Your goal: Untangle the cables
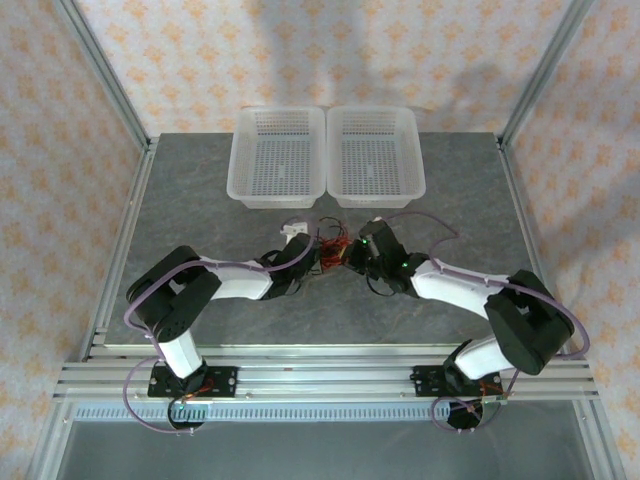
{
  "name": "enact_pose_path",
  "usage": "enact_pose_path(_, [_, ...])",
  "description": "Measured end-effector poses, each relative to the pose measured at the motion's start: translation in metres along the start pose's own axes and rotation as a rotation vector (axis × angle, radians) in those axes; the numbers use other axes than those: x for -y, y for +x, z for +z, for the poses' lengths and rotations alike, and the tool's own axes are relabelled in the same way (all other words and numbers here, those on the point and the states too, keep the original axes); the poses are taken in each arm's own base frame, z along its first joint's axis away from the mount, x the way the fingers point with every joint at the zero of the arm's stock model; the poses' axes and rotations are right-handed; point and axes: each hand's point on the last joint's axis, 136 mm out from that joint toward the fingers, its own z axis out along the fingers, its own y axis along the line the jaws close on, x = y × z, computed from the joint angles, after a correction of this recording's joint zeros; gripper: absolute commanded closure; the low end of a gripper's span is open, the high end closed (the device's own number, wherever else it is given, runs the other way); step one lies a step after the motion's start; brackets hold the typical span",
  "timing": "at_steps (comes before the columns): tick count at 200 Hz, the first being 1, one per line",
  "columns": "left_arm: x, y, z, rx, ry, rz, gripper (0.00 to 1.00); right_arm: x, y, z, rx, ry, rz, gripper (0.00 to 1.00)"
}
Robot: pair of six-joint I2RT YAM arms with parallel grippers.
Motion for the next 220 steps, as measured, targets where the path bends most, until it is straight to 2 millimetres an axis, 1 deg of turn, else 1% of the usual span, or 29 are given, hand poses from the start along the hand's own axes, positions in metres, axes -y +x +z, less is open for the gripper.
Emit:
enact_pose_path(20, [-0.011,0.001,-0.005,0.002,-0.019,-0.004,1.0,0.0,-0.002,-0.005,0.005,0.002,0.002,1.0])
enact_pose_path(49, [-0.028,-0.005,-0.017,0.024,-0.062,-0.006,1.0,0.002,-0.014,-0.014,0.029,0.0,0.019,1.0])
enact_pose_path(69, [-0.03,-0.01,-0.024,0.044,-0.07,0.001,1.0,0.006,-0.02,-0.017,0.03,0.002,0.027,1.0])
enact_pose_path(79, [-0.031,-0.013,-0.028,0.055,-0.071,0.003,0.96,0.01,-0.022,-0.017,0.024,0.006,0.023,1.0])
enact_pose_path(100, [-0.034,-0.019,-0.036,0.075,-0.083,0.018,0.9,0.015,-0.02,-0.017,-0.007,0.014,-0.004,1.0])
enact_pose_path(127, [-0.04,-0.029,-0.049,0.11,-0.124,0.047,0.89,0.021,-0.015,-0.014,-0.052,0.041,-0.06,1.0])
enact_pose_path(140, [-0.047,-0.034,-0.056,0.129,-0.158,0.055,0.82,0.023,-0.015,-0.015,-0.061,0.045,-0.08,1.0])
enact_pose_path(155, [-0.058,-0.038,-0.064,0.149,-0.219,0.063,0.68,0.025,-0.018,-0.016,-0.062,0.054,-0.093,1.0])
enact_pose_path(169, [-0.072,-0.043,-0.07,0.165,-0.29,0.07,0.6,0.031,-0.02,-0.016,-0.062,0.073,-0.092,1.0])
enact_pose_path(178, [-0.079,-0.045,-0.073,0.172,-0.329,0.074,0.58,0.036,-0.021,-0.016,-0.061,0.092,-0.086,1.0])
enact_pose_path(194, [-0.091,-0.045,-0.077,0.175,-0.385,0.077,0.57,0.044,-0.023,-0.015,-0.056,0.119,-0.078,1.0])
enact_pose_path(214, [-0.097,-0.041,-0.079,0.159,-0.413,0.084,0.53,0.053,-0.02,-0.012,-0.057,0.15,-0.071,1.0])
enact_pose_path(220, [-0.098,-0.04,-0.079,0.154,-0.416,0.087,0.5,0.057,-0.019,-0.011,-0.058,0.161,-0.07,0.98])
